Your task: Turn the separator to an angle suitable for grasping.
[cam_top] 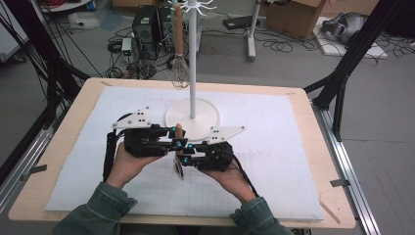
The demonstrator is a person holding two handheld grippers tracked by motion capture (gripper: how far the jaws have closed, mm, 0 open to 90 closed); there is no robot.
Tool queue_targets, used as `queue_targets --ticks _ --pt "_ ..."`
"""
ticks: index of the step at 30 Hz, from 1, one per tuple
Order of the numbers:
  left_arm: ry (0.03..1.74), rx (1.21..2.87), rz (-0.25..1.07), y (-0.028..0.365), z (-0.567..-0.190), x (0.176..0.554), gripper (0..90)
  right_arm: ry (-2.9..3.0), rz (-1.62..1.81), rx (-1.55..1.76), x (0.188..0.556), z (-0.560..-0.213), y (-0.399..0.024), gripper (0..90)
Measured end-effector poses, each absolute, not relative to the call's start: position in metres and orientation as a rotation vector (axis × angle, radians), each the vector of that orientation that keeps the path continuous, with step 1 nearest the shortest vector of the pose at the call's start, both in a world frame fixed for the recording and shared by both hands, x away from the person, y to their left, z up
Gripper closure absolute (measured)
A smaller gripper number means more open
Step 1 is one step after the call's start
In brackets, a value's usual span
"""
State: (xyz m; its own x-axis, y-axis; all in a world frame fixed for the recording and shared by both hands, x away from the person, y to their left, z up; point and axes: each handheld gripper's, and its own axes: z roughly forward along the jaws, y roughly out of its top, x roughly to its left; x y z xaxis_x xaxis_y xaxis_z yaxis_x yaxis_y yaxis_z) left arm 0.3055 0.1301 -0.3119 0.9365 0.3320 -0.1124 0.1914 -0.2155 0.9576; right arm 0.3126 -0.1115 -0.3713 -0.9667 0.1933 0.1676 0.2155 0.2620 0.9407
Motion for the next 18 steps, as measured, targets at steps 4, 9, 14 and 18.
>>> queue_targets --ticks 4,9,14,18 --pt "0.369 1.8 0.127 0.131 -0.311 0.305 67.7 -2.485 -1.85 -0.401 0.311 -0.37 -0.112 69.6" --pt "0.331 1.796 0.098 0.134 -0.31 0.305 67.8 -2.454 -1.845 -0.361 0.312 -0.369 -0.112 67.6" --pt "0.286 1.799 0.065 0.136 -0.309 0.306 67.8 -2.393 -1.82 -0.297 0.317 -0.365 -0.117 58.3" --pt "0.233 1.796 0.013 0.136 -0.308 0.307 67.8 -2.348 -1.788 -0.233 0.324 -0.363 -0.117 53.6"
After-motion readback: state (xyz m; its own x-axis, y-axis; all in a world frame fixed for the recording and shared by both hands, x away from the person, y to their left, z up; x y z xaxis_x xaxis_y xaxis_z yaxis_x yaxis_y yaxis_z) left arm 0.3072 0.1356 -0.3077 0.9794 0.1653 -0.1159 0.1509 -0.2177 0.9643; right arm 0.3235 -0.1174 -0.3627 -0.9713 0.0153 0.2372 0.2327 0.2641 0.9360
